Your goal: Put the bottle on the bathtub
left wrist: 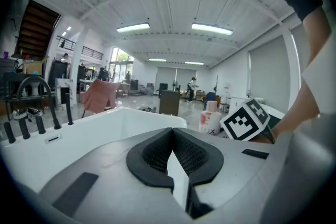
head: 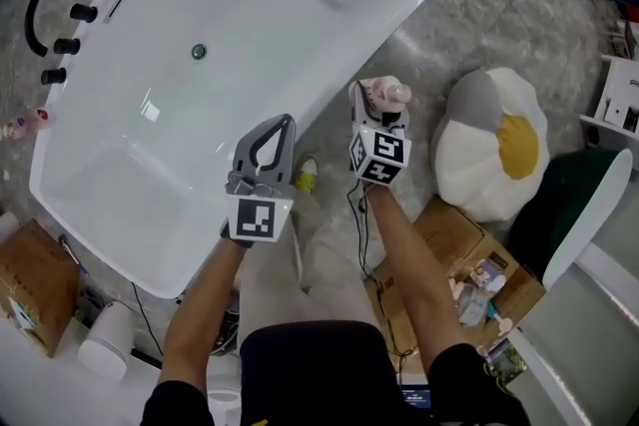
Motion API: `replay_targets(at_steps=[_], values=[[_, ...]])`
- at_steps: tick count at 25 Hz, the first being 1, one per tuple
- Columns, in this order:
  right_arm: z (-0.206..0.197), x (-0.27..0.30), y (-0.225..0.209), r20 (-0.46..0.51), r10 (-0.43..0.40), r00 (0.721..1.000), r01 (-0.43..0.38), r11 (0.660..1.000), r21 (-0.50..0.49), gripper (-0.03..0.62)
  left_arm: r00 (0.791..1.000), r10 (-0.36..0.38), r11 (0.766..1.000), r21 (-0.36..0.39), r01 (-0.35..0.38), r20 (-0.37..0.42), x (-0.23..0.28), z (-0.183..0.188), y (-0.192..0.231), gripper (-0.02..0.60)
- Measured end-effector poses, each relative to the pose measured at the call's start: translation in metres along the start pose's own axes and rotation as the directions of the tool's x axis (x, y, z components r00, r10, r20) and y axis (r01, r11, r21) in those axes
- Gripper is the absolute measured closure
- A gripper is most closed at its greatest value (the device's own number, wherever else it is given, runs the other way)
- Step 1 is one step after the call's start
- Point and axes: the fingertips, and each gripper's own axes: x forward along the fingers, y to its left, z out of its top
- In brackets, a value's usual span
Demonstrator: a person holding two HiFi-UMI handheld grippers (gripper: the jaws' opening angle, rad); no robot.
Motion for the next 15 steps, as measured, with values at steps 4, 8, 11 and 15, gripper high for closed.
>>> replay_targets(at_steps=[4, 8, 11, 15], values=[[-0.015, 0.025, 0.005, -0.007, -0.008, 1.000, 0.008, 1.000, 0.016, 0.356, 0.999, -0.032, 0.999, 0.024, 0.032, -0.010, 0.022, -0.017, 0.004, 0.563], [-0.022, 0.044, 0.003, -0.020, -0.021, 1.000, 0.022, 0.999, 0.026, 0.356, 0.999, -0.042, 0.999, 0.031, 0.043, -0.026, 0.035, -0.026, 0.001, 0.563], [-0.017, 0.054, -0.001, 0.005, -0.030, 1.000, 0.030, 0.997, 0.071, 0.357, 0.997, -0.064, 0.998, 0.022, 0.065, -0.039, 0.041, -0.029, -0.004, 0.563], [-0.012, 0.060, 0.005, 0.042, -0.031, 0.999, 0.029, 0.999, 0.034, 0.356, 0.996, -0.090, 0.995, 0.038, 0.091, -0.028, 0.046, -0.028, -0.007, 0.563]])
